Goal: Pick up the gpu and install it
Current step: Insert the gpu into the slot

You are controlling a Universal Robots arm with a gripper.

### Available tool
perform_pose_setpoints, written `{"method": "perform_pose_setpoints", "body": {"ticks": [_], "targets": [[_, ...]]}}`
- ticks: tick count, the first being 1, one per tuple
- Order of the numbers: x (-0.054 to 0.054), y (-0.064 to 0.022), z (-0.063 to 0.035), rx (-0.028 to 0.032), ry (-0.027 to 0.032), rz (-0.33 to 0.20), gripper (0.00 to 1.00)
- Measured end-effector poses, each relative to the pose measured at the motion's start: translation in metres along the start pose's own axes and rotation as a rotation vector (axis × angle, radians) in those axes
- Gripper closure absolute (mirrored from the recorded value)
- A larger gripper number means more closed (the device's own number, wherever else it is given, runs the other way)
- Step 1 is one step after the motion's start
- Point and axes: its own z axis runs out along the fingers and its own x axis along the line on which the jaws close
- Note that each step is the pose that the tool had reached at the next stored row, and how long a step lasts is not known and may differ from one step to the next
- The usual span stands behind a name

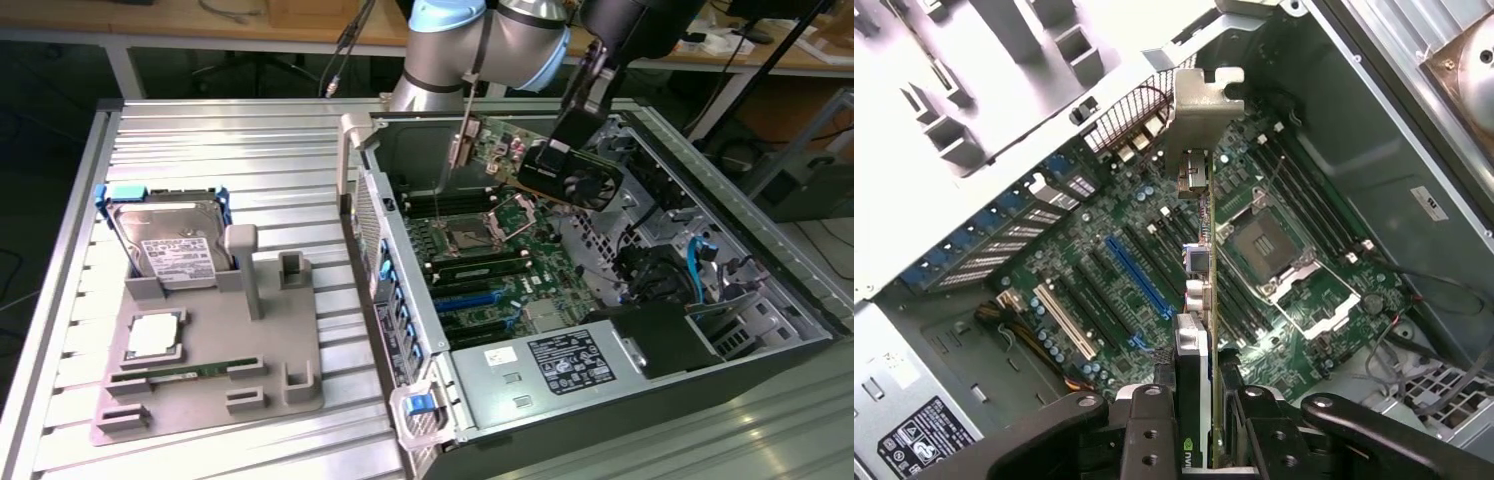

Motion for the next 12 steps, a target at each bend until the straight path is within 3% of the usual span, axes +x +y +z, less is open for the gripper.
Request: {"method": "perform_pose_setpoints", "body": {"ticks": [12], "targets": [[0.0000,0.0000,0.0000,-0.0011,0.0032,-0.048,0.73]]}}
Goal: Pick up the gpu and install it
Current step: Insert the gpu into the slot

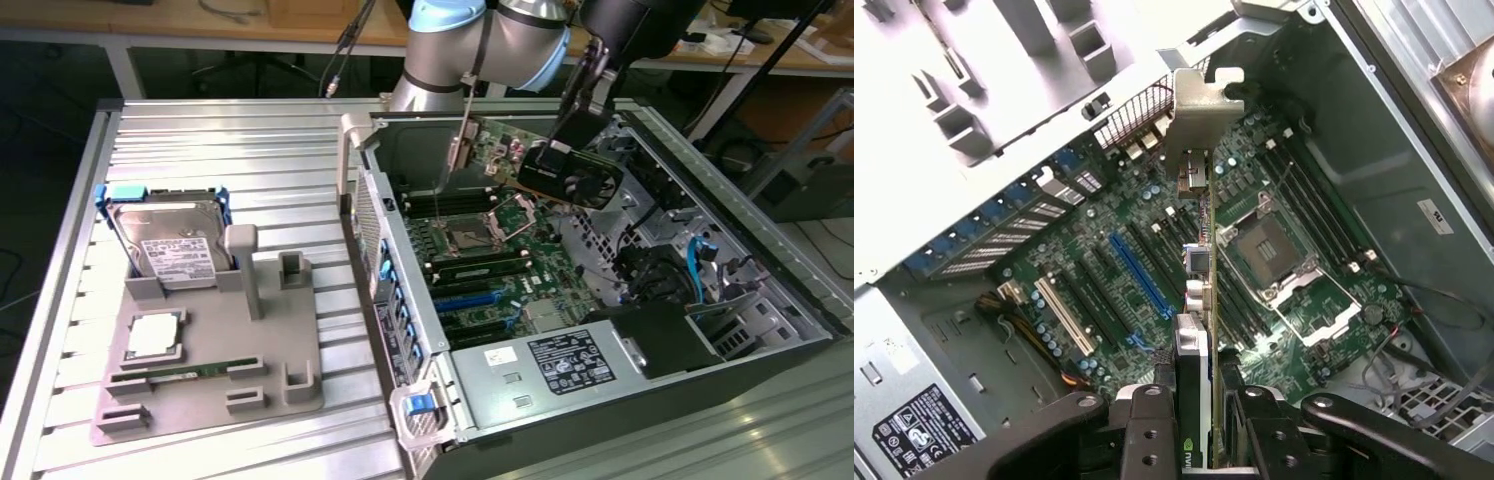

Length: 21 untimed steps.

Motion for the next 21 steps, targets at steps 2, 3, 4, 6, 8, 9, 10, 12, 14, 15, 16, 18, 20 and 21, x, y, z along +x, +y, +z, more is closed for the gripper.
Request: {"method": "perform_pose_setpoints", "body": {"ticks": [2,3,4,6,8,9,10,12,14,15,16,18,20,21], "targets": [[0.0000,0.0000,0.0000,-0.0002,0.0005,-0.008,0.73],[0.0000,0.0000,0.0000,-0.0003,0.0007,-0.011,0.73],[0.0000,0.0000,0.0000,-0.0003,0.0009,-0.014,0.73],[0.0000,0.0000,0.0000,-0.0004,0.0013,-0.020,0.73],[0.0000,0.0000,0.0000,-0.0006,0.0017,-0.027,0.73],[0.0000,0.0000,0.0001,-0.0007,0.0019,-0.030,0.73],[0.0000,0.0000,0.0000,-0.0008,0.0021,-0.033,0.73],[0.0000,0.0000,0.0000,-0.0009,0.0026,-0.040,0.73],[0.0000,0.0000,0.0000,-0.0010,0.0030,-0.045,0.73],[0.0000,0.0000,0.0000,-0.0010,0.0030,-0.045,0.73],[0.0000,0.0000,0.0000,-0.0010,0.0030,-0.045,0.73],[0.0000,0.0000,0.0000,-0.0010,0.0030,-0.045,0.73],[0.0000,0.0000,0.0000,-0.0010,0.0030,-0.045,0.73],[0.0000,0.0000,0.0000,-0.0010,0.0030,-0.045,0.73]]}}
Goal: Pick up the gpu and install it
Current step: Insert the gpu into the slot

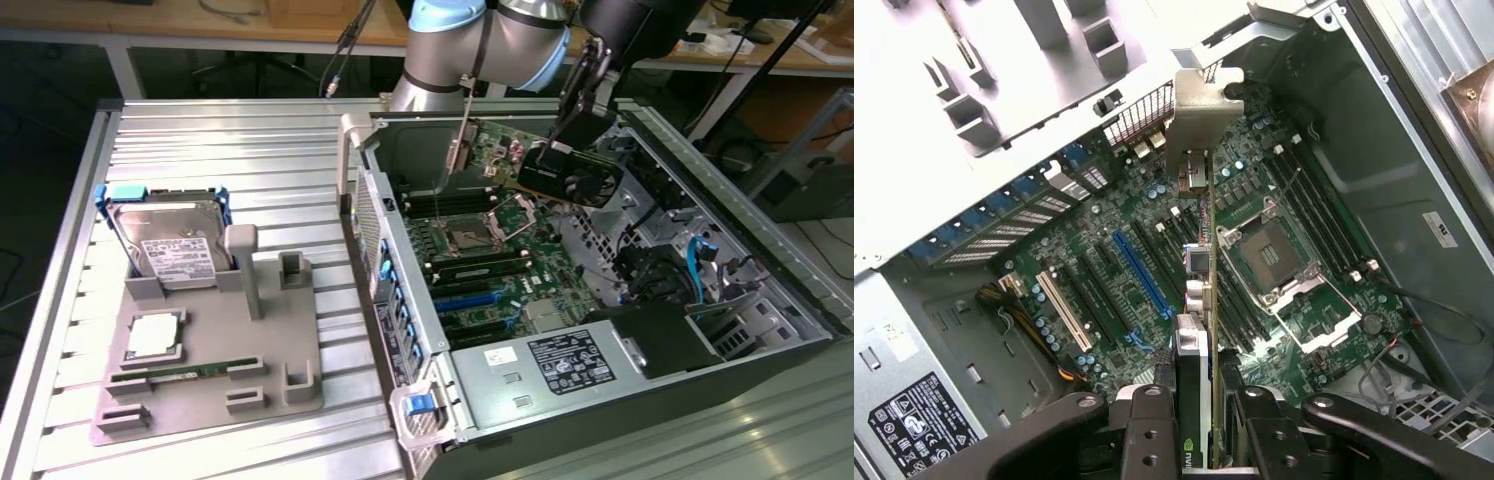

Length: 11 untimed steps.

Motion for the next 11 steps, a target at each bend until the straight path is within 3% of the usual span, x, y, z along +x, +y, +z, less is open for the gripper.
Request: {"method": "perform_pose_setpoints", "body": {"ticks": [11], "targets": [[0.0000,0.0000,0.0000,-0.0005,0.0016,-0.025,0.73]]}}
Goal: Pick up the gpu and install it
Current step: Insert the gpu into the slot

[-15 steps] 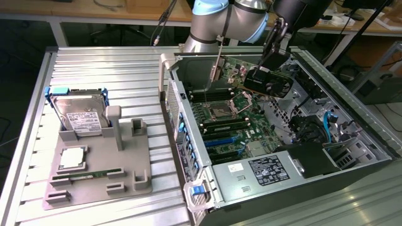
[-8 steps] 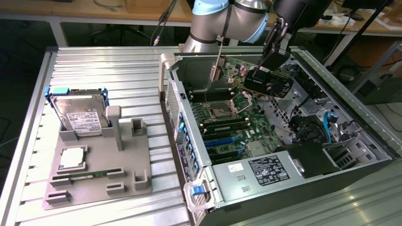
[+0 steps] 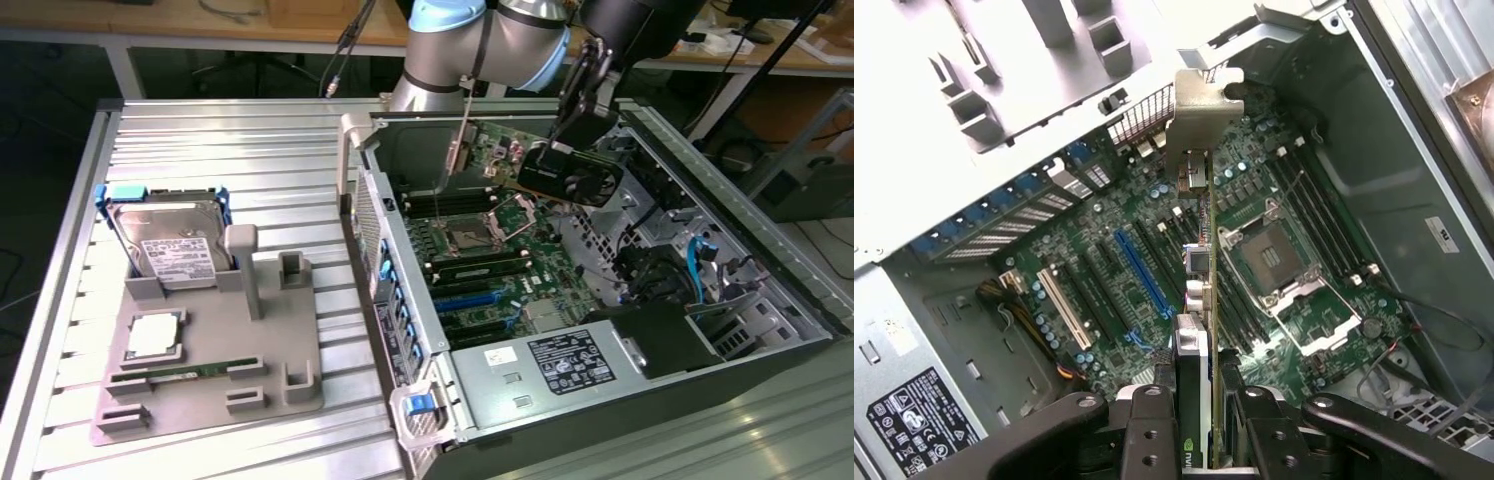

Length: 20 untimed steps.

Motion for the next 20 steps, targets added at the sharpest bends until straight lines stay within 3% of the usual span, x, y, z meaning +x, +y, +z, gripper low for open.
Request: {"method": "perform_pose_setpoints", "body": {"ticks": [20], "targets": [[0.0000,0.0000,0.0000,-0.0020,0.0062,-0.093,0.73]]}}
